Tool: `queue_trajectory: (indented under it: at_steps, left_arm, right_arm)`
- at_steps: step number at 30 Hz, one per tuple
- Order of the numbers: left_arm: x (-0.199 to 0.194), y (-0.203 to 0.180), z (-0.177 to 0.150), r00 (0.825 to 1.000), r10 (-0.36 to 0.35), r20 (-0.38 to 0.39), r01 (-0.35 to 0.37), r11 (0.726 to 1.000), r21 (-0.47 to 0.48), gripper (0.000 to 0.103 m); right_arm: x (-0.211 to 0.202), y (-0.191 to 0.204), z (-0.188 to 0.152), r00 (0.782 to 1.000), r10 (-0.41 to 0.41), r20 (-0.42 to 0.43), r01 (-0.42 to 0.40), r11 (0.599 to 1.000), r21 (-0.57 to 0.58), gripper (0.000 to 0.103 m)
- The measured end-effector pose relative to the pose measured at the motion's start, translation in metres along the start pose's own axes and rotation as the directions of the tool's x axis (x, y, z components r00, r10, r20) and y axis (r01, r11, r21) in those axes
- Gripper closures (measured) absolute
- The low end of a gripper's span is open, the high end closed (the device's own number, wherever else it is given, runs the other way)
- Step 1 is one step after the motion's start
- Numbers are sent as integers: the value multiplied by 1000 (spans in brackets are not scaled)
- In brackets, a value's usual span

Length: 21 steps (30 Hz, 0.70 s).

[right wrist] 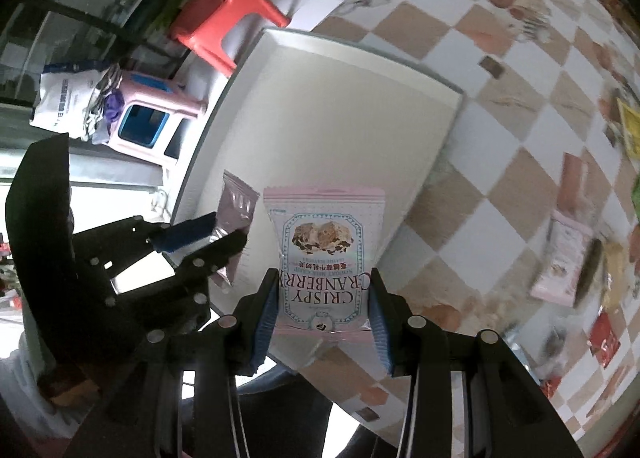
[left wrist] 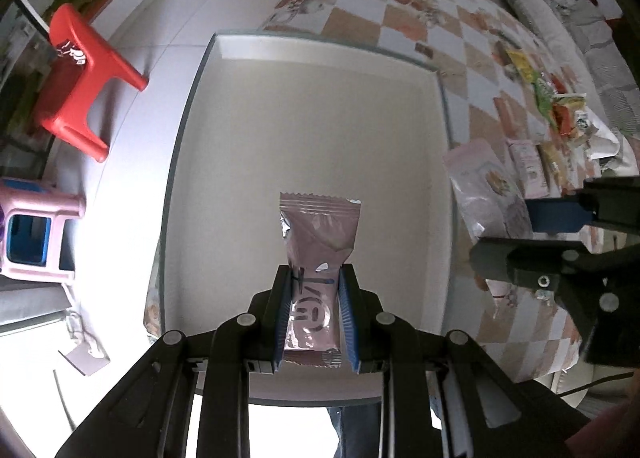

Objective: Organize snacks
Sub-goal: 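Open both tools to drop the packets into the white tray, then move both tools back over the snack pile toward the next packets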

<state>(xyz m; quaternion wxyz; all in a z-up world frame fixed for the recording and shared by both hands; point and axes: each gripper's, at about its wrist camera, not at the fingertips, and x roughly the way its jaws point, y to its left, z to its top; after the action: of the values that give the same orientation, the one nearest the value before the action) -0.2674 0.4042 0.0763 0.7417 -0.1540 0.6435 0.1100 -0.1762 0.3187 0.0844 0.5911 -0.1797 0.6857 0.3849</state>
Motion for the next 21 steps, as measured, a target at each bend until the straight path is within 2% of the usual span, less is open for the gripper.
queue_trajectory:
  at_steps: [10, 11, 12, 13, 14, 15, 16, 21]
  left_arm:
    - [16, 8, -7, 998, 36, -47, -36, 999, -8, 76]
    - [17, 8, -7, 998, 36, -47, -36, 999, -8, 74]
    - [17, 7, -7, 998, 39, -48, -40, 999, -8, 62]
    - [16, 6, -7, 998, 49, -47, -50, 999, -8, 43]
    - [16, 5, -6, 997, 63, -42, -63, 998, -5, 35]
    - [15, 4, -6, 997, 73, -36, -73, 997, -1, 29]
    - [13, 3, -5, 996, 81, -28, -81, 997, 6, 29]
    - [9, -8, 0, 995, 103, -19, -102, 994, 33, 25]
  right_arm:
    - [25, 8, 11, 998, 5, -63, -4, 1000, 15, 59]
    - [25, 7, 11, 998, 5, -66, -4, 1000, 18, 59]
    - [26, 5, 10, 998, 2, -68, -1, 1000, 23, 57]
    - [26, 4, 10, 998, 0, -67, 1, 1000, 26, 47]
    - [26, 3, 10, 998, -2, -62, 3, 1000, 30, 29]
    - [24, 0, 10, 999, -3, -53, 5, 999, 38, 20]
    - [22, -3, 10, 999, -1, -47, 3, 999, 45, 11]
    - [12, -24, 5, 999, -15, -32, 18, 995, 95, 10]
